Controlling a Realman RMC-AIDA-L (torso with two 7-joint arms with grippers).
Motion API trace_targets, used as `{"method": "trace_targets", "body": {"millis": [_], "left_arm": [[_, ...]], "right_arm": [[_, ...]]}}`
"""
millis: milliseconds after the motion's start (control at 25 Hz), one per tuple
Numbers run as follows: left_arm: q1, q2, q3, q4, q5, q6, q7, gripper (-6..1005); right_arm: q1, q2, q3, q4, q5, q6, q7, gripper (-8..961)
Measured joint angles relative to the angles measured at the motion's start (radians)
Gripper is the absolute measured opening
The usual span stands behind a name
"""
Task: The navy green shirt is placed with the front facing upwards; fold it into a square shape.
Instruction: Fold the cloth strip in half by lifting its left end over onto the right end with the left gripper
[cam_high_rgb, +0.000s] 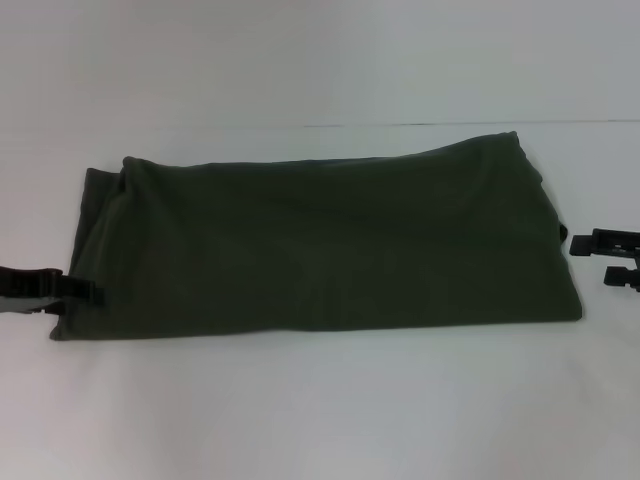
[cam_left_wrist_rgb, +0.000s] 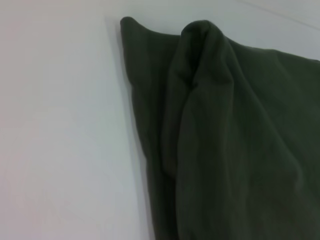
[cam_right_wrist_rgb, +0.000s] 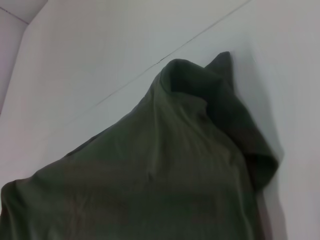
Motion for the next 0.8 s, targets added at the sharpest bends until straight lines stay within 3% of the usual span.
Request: {"method": "trace_targets", "body": {"millis": [800], "left_arm": [[-0.007,-0.001,0.008,-0.005,0.042,-0.022,-0.003,624]], "right_arm": [[0.004,0.007,-0.002,0.0,0.0,0.005,-0.002,946]]}}
